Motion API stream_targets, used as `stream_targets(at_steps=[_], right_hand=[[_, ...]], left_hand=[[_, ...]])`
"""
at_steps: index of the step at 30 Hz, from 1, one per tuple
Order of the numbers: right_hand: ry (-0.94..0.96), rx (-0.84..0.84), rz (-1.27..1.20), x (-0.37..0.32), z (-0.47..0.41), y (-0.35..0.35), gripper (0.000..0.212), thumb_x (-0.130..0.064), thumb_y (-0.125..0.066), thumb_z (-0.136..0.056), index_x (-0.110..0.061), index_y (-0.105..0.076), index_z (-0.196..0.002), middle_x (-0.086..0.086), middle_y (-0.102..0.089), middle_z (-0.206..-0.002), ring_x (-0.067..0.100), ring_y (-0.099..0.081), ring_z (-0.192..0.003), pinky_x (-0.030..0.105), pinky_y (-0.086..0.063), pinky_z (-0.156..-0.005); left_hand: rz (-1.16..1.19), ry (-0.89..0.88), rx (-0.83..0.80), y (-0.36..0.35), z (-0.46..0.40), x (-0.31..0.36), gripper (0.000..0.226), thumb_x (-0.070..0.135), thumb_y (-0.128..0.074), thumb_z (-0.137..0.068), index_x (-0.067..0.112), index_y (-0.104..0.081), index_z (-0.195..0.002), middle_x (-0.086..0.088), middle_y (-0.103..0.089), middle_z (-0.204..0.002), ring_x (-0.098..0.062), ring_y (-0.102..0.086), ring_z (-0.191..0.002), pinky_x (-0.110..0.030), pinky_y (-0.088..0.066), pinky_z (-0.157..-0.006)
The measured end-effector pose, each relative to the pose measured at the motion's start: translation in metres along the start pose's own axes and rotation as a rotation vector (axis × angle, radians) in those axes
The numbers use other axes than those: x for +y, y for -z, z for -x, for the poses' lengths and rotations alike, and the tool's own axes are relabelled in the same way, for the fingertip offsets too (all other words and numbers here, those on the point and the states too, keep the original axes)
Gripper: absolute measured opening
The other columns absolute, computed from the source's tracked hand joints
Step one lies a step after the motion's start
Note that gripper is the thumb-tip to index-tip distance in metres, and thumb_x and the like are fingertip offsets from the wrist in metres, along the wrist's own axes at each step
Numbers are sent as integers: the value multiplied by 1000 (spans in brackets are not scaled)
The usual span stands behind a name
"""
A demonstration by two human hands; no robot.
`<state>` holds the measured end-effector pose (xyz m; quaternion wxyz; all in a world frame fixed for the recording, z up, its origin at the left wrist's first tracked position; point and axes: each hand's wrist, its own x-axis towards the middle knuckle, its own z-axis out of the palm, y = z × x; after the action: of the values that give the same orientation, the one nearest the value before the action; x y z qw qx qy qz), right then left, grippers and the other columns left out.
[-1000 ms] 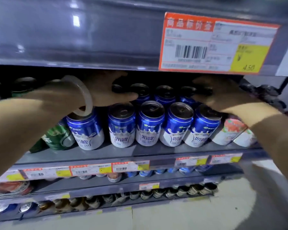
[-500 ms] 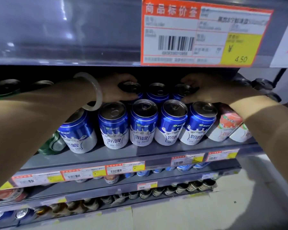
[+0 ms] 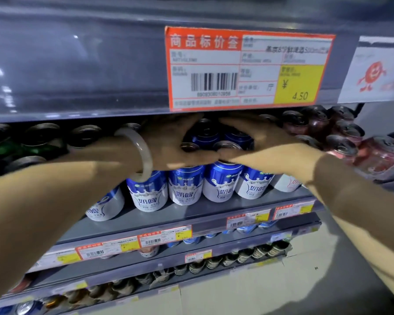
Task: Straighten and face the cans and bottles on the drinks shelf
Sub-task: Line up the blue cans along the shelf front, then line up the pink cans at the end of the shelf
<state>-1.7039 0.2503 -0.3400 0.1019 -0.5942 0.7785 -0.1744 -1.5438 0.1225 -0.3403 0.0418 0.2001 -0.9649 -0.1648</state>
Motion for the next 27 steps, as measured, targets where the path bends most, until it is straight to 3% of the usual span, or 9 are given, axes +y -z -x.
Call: stream_targets(at_steps=[2, 4, 6, 9, 13, 16, 19, 22, 27], right_hand=[[25, 2, 86, -1, 5, -11, 81, -58, -64, -74, -26, -35, -143, 0, -30, -152, 18, -23, -142, 38, -20, -117], [12, 39, 110, -1, 8, -17, 83, -66, -50, -72, -21, -37, -141, 3, -32, -150, 24, -27, -139, 40, -22, -115], [33, 59, 158, 0, 10, -24, 85, -70, -34, -71, -20, -39, -139, 5, -34, -148, 25, -30, -137, 37, -23, -114], [-15, 37, 176, -1, 9, -29, 74, -65, -41, -81, -22, -34, -142, 5, -29, -151, 25, -24, -139, 37, -20, -115], [9, 110, 50, 1, 14, -21, 82, -67, -31, -71, -14, -51, -131, 7, -49, -137, 25, -38, -130, 31, -27, -111], [-133, 238, -29, 15, 33, -4, 50, -46, -47, -85, -13, -61, -120, 11, -59, -123, 27, -50, -116, 25, -37, -99], [-379, 305, 36, 53, 65, 23, 17, -9, -51, -88, -4, -64, -98, 15, -59, -87, 27, -51, -87, 13, -40, -70], [-542, 283, 179, 94, 91, 51, 38, -4, -63, -77, -3, -60, -115, 22, -55, -110, 35, -49, -108, 31, -42, -90], [-567, 154, 241, 123, 100, 59, 74, -20, -83, -65, -7, -50, -129, 22, -46, -123, 38, -44, -117, 37, -37, -102]], left_hand=[[-143, -35, -57, -11, 0, 5, 110, 88, -20, -51, 33, -12, -146, 5, -15, -156, -21, -17, -142, -36, -17, -116], [-222, -33, -97, -20, -1, 3, 115, 86, -12, -45, 33, -11, -147, 5, -7, -157, -22, -9, -144, -41, -12, -118], [-236, -46, -71, -25, -3, 1, 114, 84, -11, -45, 33, -12, -147, 6, -4, -158, -23, -6, -144, -42, -9, -118], [-247, -67, -42, -26, -6, -2, 111, 83, -15, -48, 31, -16, -146, 4, -9, -157, -24, -11, -144, -45, -15, -116], [-267, -57, -34, -29, -8, 1, 114, 90, -16, -47, 33, -13, -146, 4, -13, -156, -24, -14, -143, -44, -16, -116], [-227, -67, 43, -31, -9, 18, 114, 85, -20, -49, 26, -20, -146, -2, -20, -154, -28, -21, -141, -42, -19, -114], [-149, -167, 134, -35, -21, 46, 102, 75, -28, -59, 11, -43, -136, -14, -39, -145, -36, -39, -132, -47, -32, -108], [-118, -236, 217, -44, -39, 80, 84, 65, -42, -64, 6, -56, -123, -19, -52, -132, -39, -50, -120, -46, -38, -101], [-196, -216, 113, -58, -78, 135, 77, 67, -47, -73, 21, -39, -135, -7, -48, -134, -29, -40, -126, -39, -24, -106]])
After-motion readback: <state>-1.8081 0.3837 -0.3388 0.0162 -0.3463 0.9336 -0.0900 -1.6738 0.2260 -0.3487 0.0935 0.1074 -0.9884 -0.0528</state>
